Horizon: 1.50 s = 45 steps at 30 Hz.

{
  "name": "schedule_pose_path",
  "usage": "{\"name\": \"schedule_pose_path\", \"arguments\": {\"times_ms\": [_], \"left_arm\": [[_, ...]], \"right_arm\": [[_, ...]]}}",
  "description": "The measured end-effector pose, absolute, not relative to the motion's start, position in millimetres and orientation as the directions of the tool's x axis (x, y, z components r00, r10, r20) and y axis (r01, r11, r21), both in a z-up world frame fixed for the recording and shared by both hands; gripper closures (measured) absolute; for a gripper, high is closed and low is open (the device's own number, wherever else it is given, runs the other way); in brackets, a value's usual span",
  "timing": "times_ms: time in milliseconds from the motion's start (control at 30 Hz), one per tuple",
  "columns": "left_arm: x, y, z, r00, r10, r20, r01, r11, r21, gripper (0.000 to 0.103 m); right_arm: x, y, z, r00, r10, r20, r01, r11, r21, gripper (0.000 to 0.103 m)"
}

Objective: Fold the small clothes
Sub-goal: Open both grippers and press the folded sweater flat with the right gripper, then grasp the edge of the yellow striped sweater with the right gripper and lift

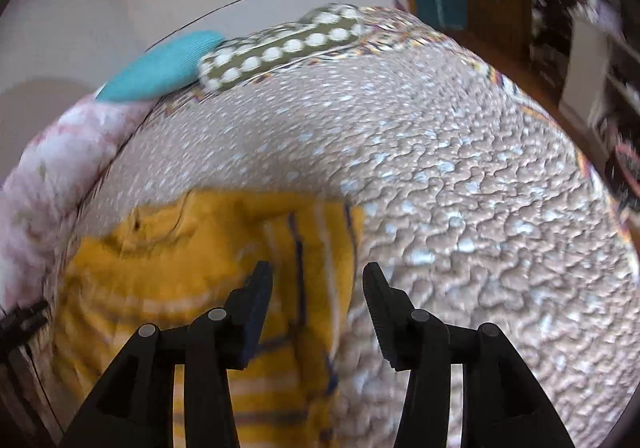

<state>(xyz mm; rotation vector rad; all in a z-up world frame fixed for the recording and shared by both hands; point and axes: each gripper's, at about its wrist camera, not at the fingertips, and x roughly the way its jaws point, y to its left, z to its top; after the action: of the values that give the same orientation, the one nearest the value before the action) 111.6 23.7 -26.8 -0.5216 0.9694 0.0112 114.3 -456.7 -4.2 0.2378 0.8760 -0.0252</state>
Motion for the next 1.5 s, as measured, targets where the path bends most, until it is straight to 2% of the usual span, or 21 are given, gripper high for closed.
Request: {"name": "schedule_pose_path", "arguments": {"times_ms": [167,300,367,433,500,700,900,1067,1200,1367,1500], "left_arm": [[52.0,34.7,-54.4,0.610,-0.150,-0.778,-0.346,0.833,-0.431,0.021],[29.3,43.9,-56.8,0.657,-0.094,-0.748,-0.336,0.852,-0.402,0.021],[19.1,47.7,-49.4,0.689,-0.030,-0.724,-0.332,0.875,-0.352,0.021],[13.8,53.3,-45.5,0.709,0.003,-0.705,-0.328,0.887,-0.326,0.021],[12.7,61.0,-44.8,0.719,0.007,-0.695,-0.329,0.885,-0.331,0.021],[9.6,88.6,-55.1,0.716,-0.048,-0.696,-0.339,0.848,-0.407,0.021],[9.8,108.1,-55.9,0.720,-0.056,-0.692,-0.360,0.822,-0.441,0.021],[3.4,122.7,-51.9,0.731,-0.037,-0.681,-0.394,0.791,-0.467,0.021],[1.6,126.2,-51.6,0.731,-0.024,-0.682,-0.417,0.776,-0.474,0.021],[1.9,124.8,-52.4,0.722,0.003,-0.691,-0.438,0.775,-0.455,0.021],[3.4,126.5,-55.6,0.712,0.003,-0.702,-0.452,0.767,-0.455,0.021]], "right_arm": [[84.7,-383.9,-1.0,0.595,0.156,-0.788,-0.055,0.987,0.154,0.051],[85.5,-305.6,-7.3,0.544,0.216,-0.811,-0.203,0.971,0.123,0.051],[93.7,-268.4,-11.8,0.530,0.232,-0.816,-0.250,0.962,0.112,0.053],[111.0,-233.3,-17.0,0.530,0.235,-0.815,-0.268,0.958,0.102,0.057],[132.8,-205.8,-19.8,0.529,0.244,-0.813,-0.270,0.956,0.111,0.057],[215.3,-114.6,-40.8,0.514,0.100,-0.852,-0.266,0.963,-0.048,0.057],[252.4,-96.4,-43.4,0.467,0.052,-0.883,-0.259,0.963,-0.081,0.053],[192.9,-112.5,-7.0,0.498,0.235,-0.835,-0.374,0.927,0.038,0.053],[126.4,-114.9,-6.5,0.446,0.297,-0.845,-0.500,0.865,0.040,0.045],[56.6,-100.5,-27.8,0.444,0.288,-0.848,-0.624,0.779,-0.062,0.037],[42.3,-80.3,-53.5,0.537,0.157,-0.829,-0.617,0.743,-0.259,0.037]]}}
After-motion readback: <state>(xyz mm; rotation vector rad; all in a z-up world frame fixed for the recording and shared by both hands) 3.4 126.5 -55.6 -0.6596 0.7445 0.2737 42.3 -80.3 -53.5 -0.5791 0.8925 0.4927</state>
